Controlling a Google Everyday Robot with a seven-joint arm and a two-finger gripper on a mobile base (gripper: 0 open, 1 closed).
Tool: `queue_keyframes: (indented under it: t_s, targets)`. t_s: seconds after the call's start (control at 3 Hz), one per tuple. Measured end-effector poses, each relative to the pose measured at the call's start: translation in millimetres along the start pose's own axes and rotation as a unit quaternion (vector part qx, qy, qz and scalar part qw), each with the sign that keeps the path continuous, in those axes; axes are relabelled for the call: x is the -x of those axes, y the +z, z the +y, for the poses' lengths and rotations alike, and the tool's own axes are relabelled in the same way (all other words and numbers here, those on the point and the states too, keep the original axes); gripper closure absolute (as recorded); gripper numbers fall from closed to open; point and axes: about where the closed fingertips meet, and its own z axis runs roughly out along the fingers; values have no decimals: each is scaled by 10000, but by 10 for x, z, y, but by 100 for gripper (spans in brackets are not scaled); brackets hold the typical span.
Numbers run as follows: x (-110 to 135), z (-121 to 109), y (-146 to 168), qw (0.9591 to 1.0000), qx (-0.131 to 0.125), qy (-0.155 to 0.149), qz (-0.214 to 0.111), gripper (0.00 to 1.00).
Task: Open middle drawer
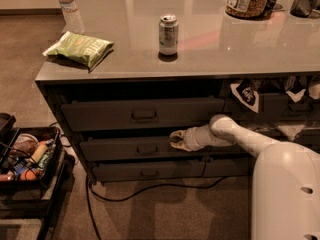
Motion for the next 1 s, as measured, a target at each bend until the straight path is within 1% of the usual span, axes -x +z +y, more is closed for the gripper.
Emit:
queue_keyframes:
  t_s: [0.33,1.0]
  targets:
    - [2,9,0,10000,51,40,-12,82]
    - [5,9,-6,9999,100,85,-26,83]
